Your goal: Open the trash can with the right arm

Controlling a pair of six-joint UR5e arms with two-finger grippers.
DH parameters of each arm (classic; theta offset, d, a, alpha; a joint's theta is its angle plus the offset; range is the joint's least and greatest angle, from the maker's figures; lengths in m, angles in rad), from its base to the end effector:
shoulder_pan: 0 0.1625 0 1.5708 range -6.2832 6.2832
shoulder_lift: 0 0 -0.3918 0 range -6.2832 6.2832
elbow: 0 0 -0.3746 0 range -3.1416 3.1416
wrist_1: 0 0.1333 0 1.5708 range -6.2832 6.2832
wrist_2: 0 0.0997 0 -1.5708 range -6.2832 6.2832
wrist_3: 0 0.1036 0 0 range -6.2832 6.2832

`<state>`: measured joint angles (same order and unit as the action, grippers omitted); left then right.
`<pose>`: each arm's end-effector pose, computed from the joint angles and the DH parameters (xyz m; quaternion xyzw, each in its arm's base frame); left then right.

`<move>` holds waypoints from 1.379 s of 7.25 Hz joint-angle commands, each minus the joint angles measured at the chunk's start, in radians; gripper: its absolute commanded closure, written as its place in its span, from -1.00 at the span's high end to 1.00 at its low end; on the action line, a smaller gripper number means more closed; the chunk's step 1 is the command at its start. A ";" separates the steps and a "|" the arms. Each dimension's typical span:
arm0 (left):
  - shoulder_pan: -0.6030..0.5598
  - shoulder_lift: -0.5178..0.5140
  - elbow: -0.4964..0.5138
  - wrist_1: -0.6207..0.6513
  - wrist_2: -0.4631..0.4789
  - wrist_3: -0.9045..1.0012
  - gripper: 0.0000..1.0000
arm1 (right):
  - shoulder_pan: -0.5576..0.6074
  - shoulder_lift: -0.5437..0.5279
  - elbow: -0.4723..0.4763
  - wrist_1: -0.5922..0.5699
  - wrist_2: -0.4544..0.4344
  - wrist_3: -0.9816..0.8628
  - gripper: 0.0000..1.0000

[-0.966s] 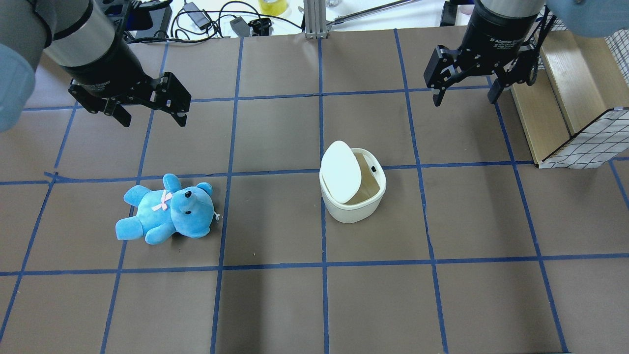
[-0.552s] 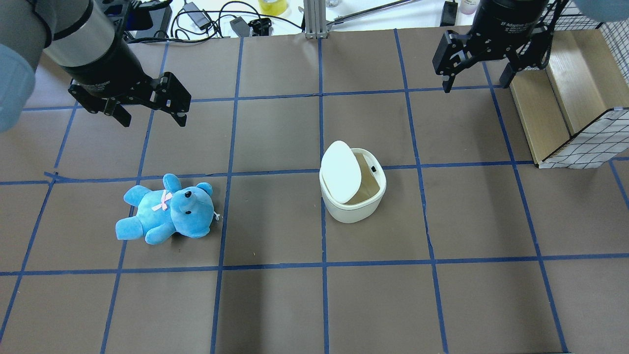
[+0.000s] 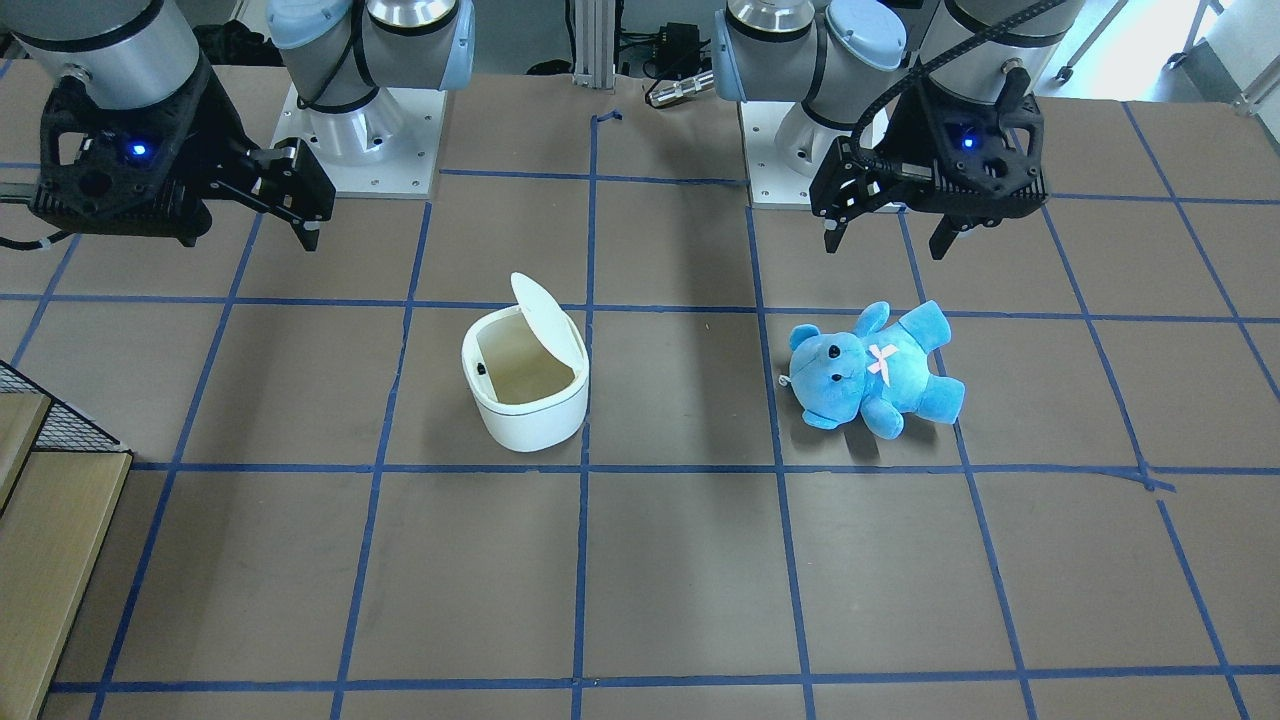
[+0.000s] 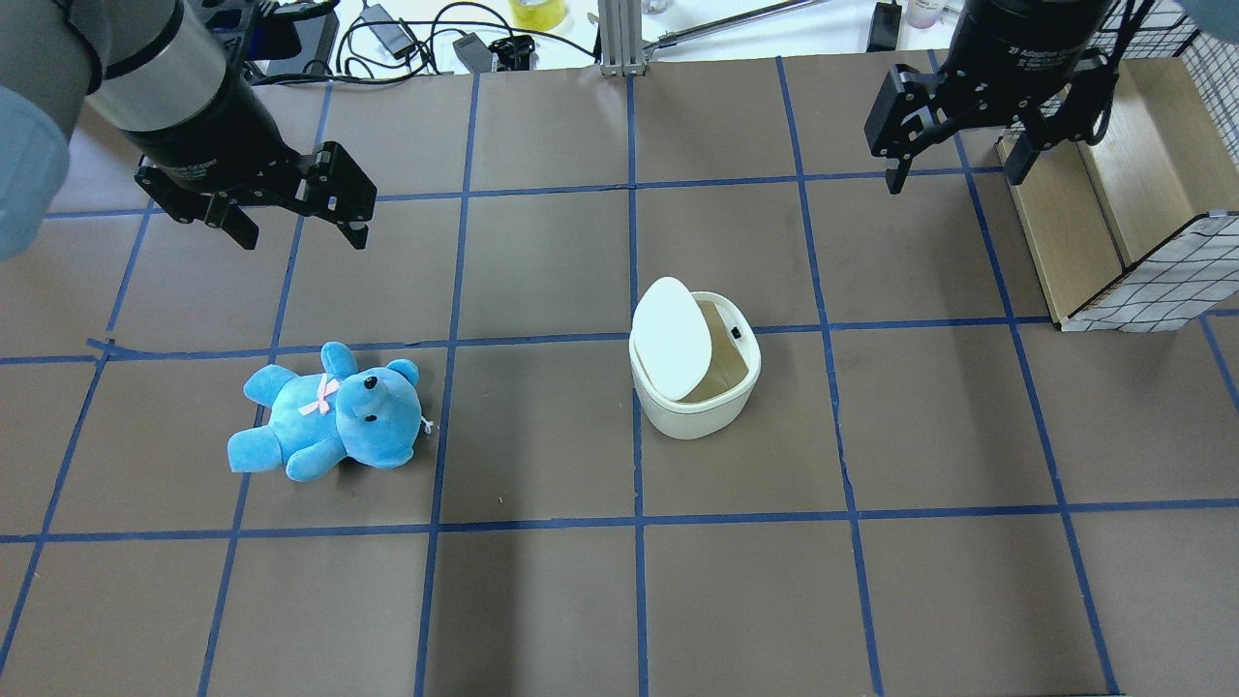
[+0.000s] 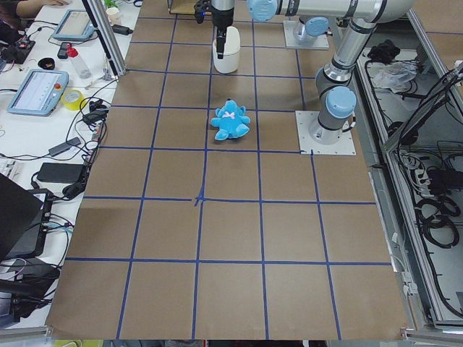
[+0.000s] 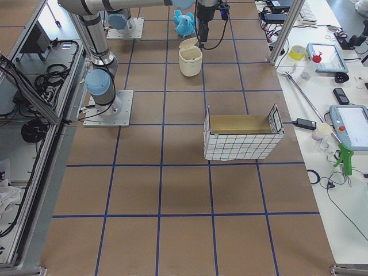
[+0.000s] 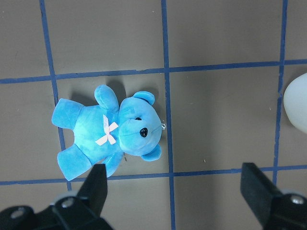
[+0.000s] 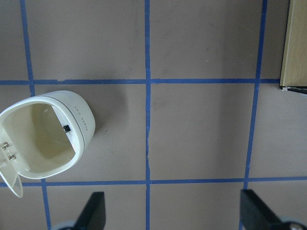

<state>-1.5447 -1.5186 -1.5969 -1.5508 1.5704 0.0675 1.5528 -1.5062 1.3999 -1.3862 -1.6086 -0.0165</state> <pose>-0.1213 -0.4617 0.4646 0.0207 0.9995 -0.0230 0.0009 0.1206 -0.4913 0.4822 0.0000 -0.9991 -0.0395 0.0182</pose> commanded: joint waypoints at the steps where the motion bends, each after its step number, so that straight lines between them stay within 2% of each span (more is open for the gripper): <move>1: 0.000 0.000 0.000 0.000 0.000 0.000 1.00 | 0.001 -0.012 0.005 0.012 0.002 0.009 0.99; 4: 0.000 0.000 0.000 0.000 0.000 0.000 1.00 | 0.000 -0.011 0.007 0.000 0.007 0.010 0.99; 7: 0.000 0.000 0.000 0.000 0.000 0.000 1.00 | 0.001 -0.011 0.020 -0.126 0.007 0.020 0.98; 10: 0.000 0.002 0.000 0.000 0.000 0.000 1.00 | 0.003 -0.012 0.025 -0.143 0.006 0.030 0.99</move>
<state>-1.5447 -1.5184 -1.5969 -1.5509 1.5708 0.0675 1.5543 -1.5174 1.4231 -1.5245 -1.6028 0.0093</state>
